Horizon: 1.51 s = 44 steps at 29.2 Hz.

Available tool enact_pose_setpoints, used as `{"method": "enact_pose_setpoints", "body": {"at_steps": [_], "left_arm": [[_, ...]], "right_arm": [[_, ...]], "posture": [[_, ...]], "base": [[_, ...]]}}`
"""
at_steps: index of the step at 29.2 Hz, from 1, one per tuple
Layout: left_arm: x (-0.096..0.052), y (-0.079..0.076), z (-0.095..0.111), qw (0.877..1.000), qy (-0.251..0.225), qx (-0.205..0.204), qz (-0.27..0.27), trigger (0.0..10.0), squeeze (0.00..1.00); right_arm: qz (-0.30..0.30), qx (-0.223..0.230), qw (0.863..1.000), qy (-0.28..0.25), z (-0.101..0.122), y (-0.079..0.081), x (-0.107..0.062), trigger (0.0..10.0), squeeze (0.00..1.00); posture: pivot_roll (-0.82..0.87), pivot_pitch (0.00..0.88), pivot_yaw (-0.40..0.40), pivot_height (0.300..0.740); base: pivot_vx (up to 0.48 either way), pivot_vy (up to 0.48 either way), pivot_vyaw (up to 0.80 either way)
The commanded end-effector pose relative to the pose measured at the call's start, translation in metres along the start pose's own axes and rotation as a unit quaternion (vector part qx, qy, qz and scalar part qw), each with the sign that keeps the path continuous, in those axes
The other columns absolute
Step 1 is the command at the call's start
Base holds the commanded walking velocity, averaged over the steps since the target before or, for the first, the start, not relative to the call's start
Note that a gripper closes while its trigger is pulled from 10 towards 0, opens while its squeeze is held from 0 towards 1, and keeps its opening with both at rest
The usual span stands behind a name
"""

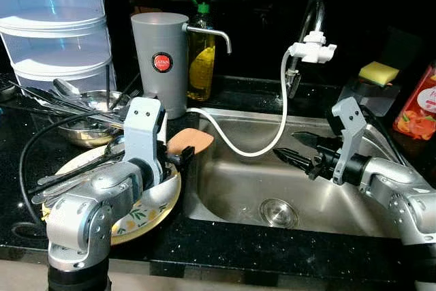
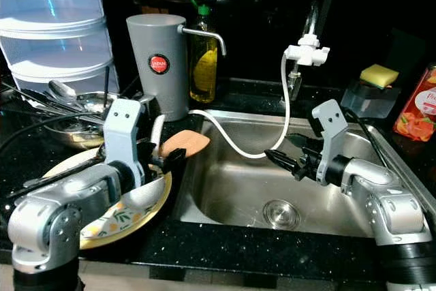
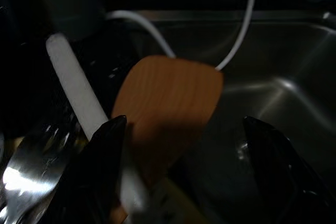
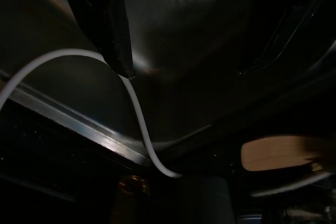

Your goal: Kitchen organization

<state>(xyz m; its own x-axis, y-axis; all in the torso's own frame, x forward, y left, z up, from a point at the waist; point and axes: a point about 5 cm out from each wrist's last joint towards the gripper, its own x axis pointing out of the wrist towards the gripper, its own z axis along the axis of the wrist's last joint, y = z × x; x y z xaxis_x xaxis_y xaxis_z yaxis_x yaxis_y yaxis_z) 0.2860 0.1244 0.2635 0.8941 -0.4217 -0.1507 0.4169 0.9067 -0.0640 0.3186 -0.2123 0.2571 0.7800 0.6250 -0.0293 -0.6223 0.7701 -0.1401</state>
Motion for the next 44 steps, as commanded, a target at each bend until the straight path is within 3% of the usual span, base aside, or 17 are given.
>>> {"method": "enact_pose_setpoints", "body": {"at_steps": [1,5,9,12,14,17,26,28,29,40,41,42,43,44], "left_arm": [[0.008,-0.005,-0.011,0.999,0.020,-0.035,-0.019,10.0,0.00],[0.008,-0.009,-0.018,0.998,0.035,-0.052,-0.025,10.0,0.00],[0.005,-0.012,-0.022,0.998,0.043,-0.045,-0.023,10.0,0.00],[0.003,-0.015,-0.014,1.000,0.007,0.028,0.004,10.0,0.00],[0.000,-0.016,-0.004,0.994,-0.035,0.102,0.028,10.0,0.00],[-0.001,-0.017,-0.001,0.991,-0.048,0.116,0.041,10.0,0.00],[-0.007,-0.018,-0.006,0.995,-0.043,0.058,0.064,10.0,0.00],[-0.006,-0.014,-0.018,0.995,-0.017,-0.013,0.093,10.0,0.00],[-0.005,-0.013,-0.020,0.995,-0.009,-0.022,0.101,10.0,0.00],[-0.005,-0.006,-0.033,0.991,0.028,-0.052,0.118,10.0,0.00],[-0.005,-0.006,-0.035,0.990,0.032,-0.061,0.121,9.5,0.00],[-0.004,-0.005,-0.036,0.989,0.036,-0.069,0.122,8.0,0.00],[-0.004,-0.005,-0.036,0.989,0.039,-0.074,0.124,4.9,0.00],[-0.003,-0.003,-0.038,0.987,0.044,-0.079,0.130,4.9,0.00]], "right_arm": [[-0.004,-0.001,1.000,0.001,-0.001,-0.001,0.000,10.0,0.00],[-0.007,0.000,1.000,0.001,-0.001,-0.002,-0.002,10.0,0.00],[-0.011,0.000,1.000,0.002,-0.001,-0.003,-0.005,10.0,0.00],[-0.012,0.002,1.000,0.000,-0.001,-0.002,-0.005,10.0,0.00],[-0.012,0.003,1.000,-0.001,-0.002,-0.002,-0.005,10.0,0.00],[-0.013,0.004,1.000,-0.002,-0.002,-0.002,-0.005,10.0,0.00],[-0.009,0.007,1.000,-0.006,-0.002,-0.001,-0.003,10.0,0.00],[-0.006,0.009,1.000,-0.009,-0.002,0.000,0.000,10.0,0.00],[-0.005,0.010,1.000,-0.009,-0.002,0.000,0.001,10.0,0.00],[0.002,0.012,1.000,-0.011,-0.003,0.003,0.003,10.0,0.00],[0.002,0.012,1.000,-0.011,-0.003,0.003,0.003,10.0,0.00],[0.002,0.012,1.000,-0.011,-0.003,0.003,0.002,10.0,0.00],[0.002,0.012,1.000,-0.011,-0.003,0.003,0.002,10.0,0.00],[0.001,0.011,1.000,-0.011,-0.003,0.003,0.001,10.0,0.00]], "posture": [[0.05,0.058,-0.048,0.740],[0.05,0.062,-0.045,0.740],[0.04,0.066,-0.041,0.740],[0.04,0.069,-0.034,0.740],[0.04,0.070,-0.033,0.740],[0.05,0.069,-0.033,0.740],[0.06,0.067,-0.039,0.740],[0.07,0.067,-0.045,0.740],[0.07,0.067,-0.045,0.740],[0.10,0.063,-0.037,0.740],[0.10,0.063,-0.037,0.740],[0.10,0.063,-0.037,0.740],[0.10,0.063,-0.037,0.740],[0.10,0.063,-0.037,0.740]], "base": [[0.000,0.000,0.00],[0.000,0.000,0.00],[0.000,0.000,0.00],[0.000,0.000,0.00],[0.000,0.000,0.00],[0.000,0.000,0.00],[0.000,0.000,0.00],[0.000,0.000,0.00],[0.000,0.000,0.00],[0.000,0.000,0.00],[0.000,0.000,0.00],[0.000,0.000,0.00],[0.000,0.000,0.00],[0.000,0.000,0.00]]}}
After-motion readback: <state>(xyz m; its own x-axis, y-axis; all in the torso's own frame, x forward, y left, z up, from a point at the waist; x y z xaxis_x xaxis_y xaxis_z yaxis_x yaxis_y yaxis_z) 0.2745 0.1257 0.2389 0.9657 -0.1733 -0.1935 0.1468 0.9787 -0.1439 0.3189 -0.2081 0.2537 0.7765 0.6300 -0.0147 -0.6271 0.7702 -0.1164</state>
